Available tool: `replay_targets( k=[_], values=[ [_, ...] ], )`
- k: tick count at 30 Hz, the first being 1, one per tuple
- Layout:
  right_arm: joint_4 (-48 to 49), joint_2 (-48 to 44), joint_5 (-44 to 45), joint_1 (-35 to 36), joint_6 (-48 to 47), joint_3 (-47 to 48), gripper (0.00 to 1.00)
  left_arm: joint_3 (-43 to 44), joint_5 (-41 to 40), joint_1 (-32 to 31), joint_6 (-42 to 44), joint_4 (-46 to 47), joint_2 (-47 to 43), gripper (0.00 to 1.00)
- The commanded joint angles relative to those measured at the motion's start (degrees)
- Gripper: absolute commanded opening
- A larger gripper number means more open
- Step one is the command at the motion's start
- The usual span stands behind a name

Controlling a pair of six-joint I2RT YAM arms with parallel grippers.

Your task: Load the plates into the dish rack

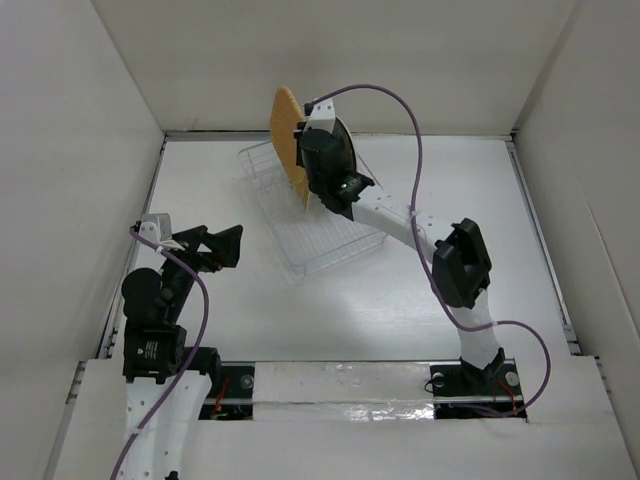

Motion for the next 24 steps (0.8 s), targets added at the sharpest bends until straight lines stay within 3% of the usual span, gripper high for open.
replay_targets(
  k=[1, 8, 24],
  values=[
    [6.2, 2.2, 7.1, 1.2, -5.4, 5.5, 0.00, -1.4, -2.7, -1.6, 2.0, 5.0, -1.4, 0.99],
    [3.8, 7.0, 5.5, 1.7, -5.8, 8.5, 0.00, -2.1, -3.6, -3.3, 3.4, 4.0, -2.7, 0.98],
    [3.6, 12.6, 5.5, 5.0, -2.9, 4.1, 0.00, -2.3, -5.5, -3.3, 4.0, 4.1, -2.5, 0.99]
  ],
)
